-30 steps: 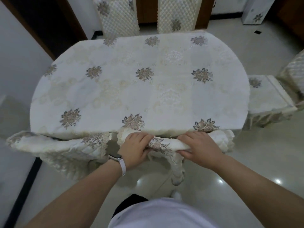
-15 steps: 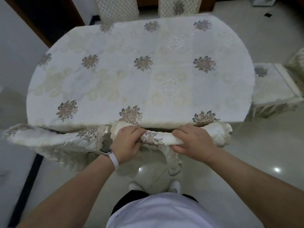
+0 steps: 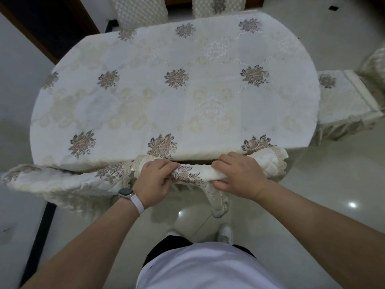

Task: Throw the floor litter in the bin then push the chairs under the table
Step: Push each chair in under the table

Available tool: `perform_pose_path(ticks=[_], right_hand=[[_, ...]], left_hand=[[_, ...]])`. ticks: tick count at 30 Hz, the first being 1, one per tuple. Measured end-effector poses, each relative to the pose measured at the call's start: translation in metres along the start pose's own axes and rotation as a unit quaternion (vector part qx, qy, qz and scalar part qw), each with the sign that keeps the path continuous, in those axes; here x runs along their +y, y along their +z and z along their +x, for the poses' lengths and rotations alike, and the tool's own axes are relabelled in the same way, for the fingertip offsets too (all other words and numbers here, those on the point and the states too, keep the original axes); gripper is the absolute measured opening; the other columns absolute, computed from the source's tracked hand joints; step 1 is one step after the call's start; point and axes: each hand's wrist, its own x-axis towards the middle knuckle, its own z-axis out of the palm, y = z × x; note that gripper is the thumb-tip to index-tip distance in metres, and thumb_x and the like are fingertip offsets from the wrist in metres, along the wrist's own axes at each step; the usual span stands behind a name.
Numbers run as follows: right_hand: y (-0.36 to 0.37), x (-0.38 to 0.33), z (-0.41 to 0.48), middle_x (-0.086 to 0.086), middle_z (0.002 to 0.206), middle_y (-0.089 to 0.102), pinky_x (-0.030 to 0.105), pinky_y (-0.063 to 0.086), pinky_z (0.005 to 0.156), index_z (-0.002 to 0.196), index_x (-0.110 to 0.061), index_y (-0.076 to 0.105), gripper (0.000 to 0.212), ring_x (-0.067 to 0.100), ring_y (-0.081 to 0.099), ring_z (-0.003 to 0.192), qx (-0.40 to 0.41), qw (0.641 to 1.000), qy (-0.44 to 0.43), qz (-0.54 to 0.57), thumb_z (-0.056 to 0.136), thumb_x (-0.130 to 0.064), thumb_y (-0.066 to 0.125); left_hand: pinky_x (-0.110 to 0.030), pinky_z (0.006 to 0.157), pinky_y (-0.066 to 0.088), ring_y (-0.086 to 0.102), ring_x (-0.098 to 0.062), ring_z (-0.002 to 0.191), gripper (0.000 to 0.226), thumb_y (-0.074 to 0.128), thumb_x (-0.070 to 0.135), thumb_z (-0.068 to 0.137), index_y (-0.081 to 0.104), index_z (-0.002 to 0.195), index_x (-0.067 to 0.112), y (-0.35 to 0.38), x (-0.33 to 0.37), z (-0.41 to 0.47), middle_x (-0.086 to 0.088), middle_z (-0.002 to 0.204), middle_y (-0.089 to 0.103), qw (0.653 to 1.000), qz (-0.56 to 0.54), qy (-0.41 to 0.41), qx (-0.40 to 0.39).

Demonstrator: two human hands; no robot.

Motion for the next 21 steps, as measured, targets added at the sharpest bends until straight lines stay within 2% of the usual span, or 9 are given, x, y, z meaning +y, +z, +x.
perform_pose_path(ticks=[7,11,17,21], right_hand=[[0.0023,0.0083,-0.0052,-0.002,0.081,0.062,0.032,0.044,0.051,0.092,-0.019,0.070,0.036,0.022,0.058,0.072,-0.004,1.000,0.007,0.010,0.074,-0.050,0.066],[0.0027,0.0062,-0.0040,-0.001,0.079,0.061,0.031,0.045,0.049,0.091,-0.018,0.070,0.037,0.023,0.059,0.071,-0.004,1.000,0.007,0.014,0.074,-0.050,0.063],[0.0024,0.0011,-0.0039,-0.002,0.077,0.061,0.031,0.043,0.050,0.089,-0.019,0.071,0.034,0.022,0.058,0.069,-0.001,1.000,0.017,0.010,0.074,-0.049,0.065],[0.0010,0.0021,-0.0044,-0.002,0.079,0.060,0.033,0.045,0.049,0.090,-0.020,0.070,0.035,0.023,0.057,0.071,-0.032,0.999,0.026,0.019,0.076,-0.051,0.062]], left_hand=[[-0.046,0.080,0.050,0.057,-0.029,0.094,0.039,0.049,0.021,0.081,0.065,0.116,0.014,-0.0023,0.0053,0.0049,-0.008,0.104,0.066,1.000,0.009,0.014,-0.019],[-0.048,0.073,0.053,0.062,-0.035,0.088,0.039,0.059,0.007,0.076,0.070,0.114,0.007,-0.0048,0.0050,0.0060,-0.012,0.102,0.067,0.999,0.026,0.019,-0.023],[-0.043,0.070,0.052,0.061,-0.032,0.084,0.036,0.052,0.018,0.082,0.068,0.113,0.009,-0.0082,0.0039,0.0049,-0.010,0.097,0.067,0.999,0.020,0.041,-0.020],[-0.044,0.076,0.053,0.062,-0.032,0.090,0.040,0.049,0.024,0.084,0.067,0.115,0.007,-0.0068,0.0084,0.0024,-0.011,0.106,0.068,0.999,0.027,0.028,-0.017]])
